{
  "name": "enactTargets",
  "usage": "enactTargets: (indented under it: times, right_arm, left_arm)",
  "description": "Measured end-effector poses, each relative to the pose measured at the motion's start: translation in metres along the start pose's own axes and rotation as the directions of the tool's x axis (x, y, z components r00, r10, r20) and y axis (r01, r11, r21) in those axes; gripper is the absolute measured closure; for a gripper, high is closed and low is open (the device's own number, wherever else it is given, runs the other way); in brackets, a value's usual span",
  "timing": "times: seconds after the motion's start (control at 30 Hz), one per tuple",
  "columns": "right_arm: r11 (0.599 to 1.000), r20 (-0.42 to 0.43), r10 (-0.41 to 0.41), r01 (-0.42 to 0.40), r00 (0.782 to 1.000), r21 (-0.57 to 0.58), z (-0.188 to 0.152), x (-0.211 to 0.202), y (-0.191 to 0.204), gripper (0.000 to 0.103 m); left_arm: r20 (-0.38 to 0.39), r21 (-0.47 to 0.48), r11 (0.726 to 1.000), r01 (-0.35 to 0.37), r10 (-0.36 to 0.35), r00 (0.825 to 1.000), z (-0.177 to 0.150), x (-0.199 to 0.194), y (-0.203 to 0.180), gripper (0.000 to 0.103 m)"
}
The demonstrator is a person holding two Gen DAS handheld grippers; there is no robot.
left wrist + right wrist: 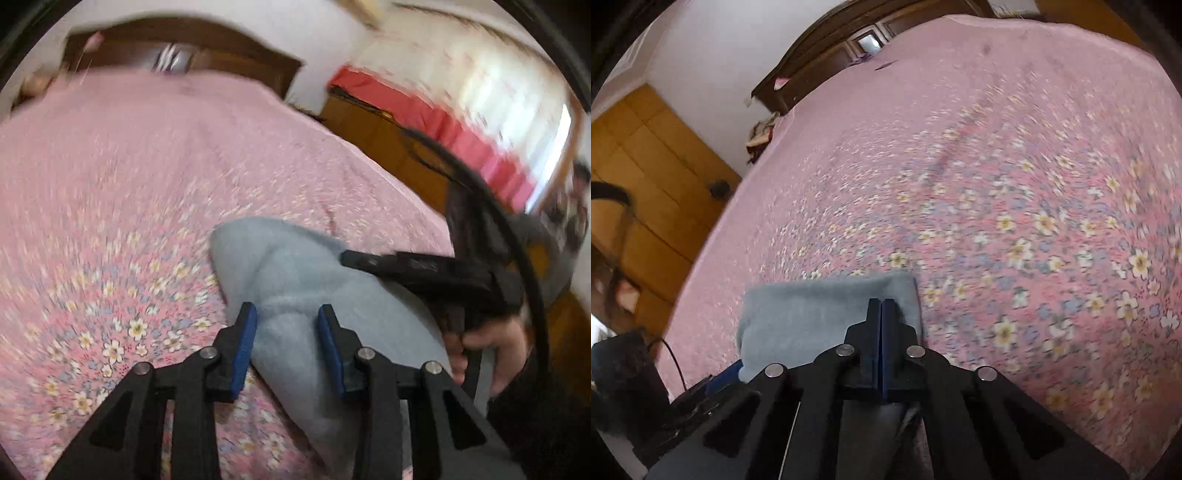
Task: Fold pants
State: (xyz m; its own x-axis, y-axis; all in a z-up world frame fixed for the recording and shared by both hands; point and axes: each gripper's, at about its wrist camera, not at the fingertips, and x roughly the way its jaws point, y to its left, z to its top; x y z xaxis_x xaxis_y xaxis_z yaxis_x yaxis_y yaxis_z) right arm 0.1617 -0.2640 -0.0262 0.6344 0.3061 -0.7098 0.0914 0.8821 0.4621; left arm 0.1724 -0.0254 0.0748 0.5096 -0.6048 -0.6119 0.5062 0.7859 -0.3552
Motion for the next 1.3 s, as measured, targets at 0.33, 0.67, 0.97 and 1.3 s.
enactTargets:
  times: [0.33,0.67,0.97,1.3]
  right_arm:
    - [0.874,0.023,-0.010,0.020,1.000,-0.485,-0.021,-0.037,0.141,0.073]
    - [0.990,-0.122,-0.083,0.069,0.989,-0.121,0.003,0.034,0.086,0.103]
    - [0.973,-0.028,-0.139,0.132,0.990,-0.188,0.013,0.055,0.099,0.103]
    - [0.902,0.066,0.043,-0.011,0.997,-0.432,-0.060,-0.081,0.107,0.045]
  left_arm:
    - [0.103,0.165,0.966,-0.198,0.183,0.978,-0.051,-0.053,-0.050,0.080]
    - [-0.019,-0.004,1.000,-0.014,0.013,1.000,-0.062,-0.044,-0.012,0.081]
    - [-0.038,-0.028,0.999,-0.016,0.015,0.999,-0.052,-0.042,-0.016,0.080]
    - [0.118,-0.476,0.867,0.148,-0.104,0.988,-0.023,-0.101,0.122,0.079]
